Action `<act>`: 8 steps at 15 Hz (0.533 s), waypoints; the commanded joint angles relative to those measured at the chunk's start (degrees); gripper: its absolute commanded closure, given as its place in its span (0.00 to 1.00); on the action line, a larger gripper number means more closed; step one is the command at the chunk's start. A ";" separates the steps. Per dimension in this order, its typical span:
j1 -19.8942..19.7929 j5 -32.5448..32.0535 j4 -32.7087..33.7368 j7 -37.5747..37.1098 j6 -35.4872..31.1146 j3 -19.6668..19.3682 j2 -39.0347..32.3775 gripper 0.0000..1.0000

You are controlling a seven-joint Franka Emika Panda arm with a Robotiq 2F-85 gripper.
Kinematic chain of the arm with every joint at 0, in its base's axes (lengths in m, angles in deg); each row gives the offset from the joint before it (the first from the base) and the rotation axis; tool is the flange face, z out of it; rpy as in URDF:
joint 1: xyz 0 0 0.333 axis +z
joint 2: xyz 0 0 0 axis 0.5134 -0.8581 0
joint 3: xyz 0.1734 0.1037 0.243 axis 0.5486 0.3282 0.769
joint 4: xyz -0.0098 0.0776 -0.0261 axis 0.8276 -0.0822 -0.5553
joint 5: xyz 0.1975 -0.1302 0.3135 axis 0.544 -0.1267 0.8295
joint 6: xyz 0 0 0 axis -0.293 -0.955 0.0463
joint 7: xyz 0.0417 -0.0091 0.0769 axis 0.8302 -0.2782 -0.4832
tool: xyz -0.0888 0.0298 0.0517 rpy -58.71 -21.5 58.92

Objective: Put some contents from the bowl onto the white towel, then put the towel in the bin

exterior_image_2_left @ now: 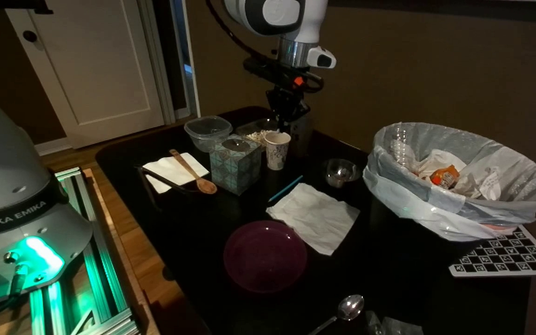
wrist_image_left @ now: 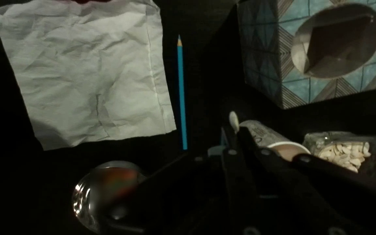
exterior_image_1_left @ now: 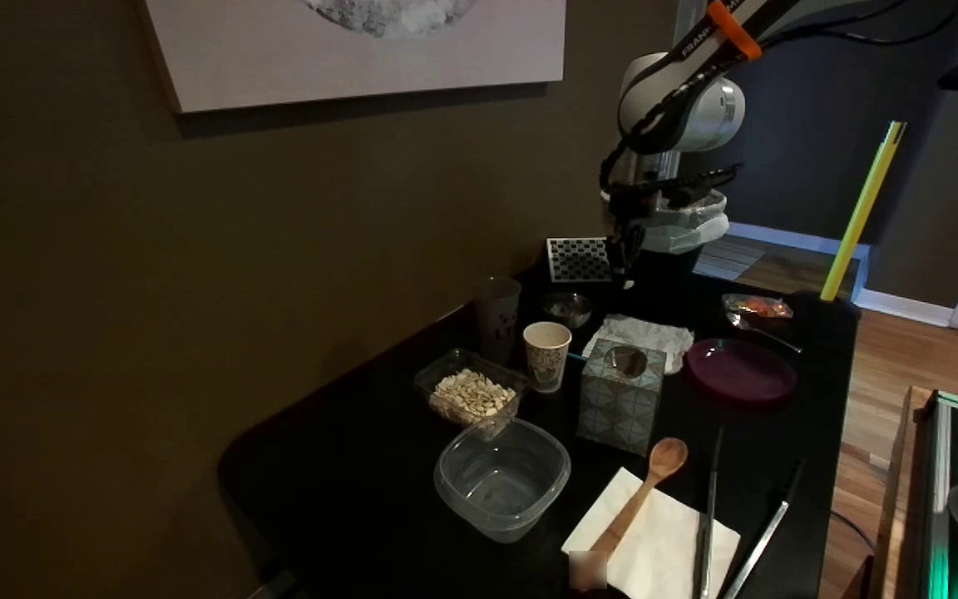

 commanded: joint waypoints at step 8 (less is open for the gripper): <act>-0.54 -2.78 -0.13 1.35 -1.23 -0.76 -1.88 0.99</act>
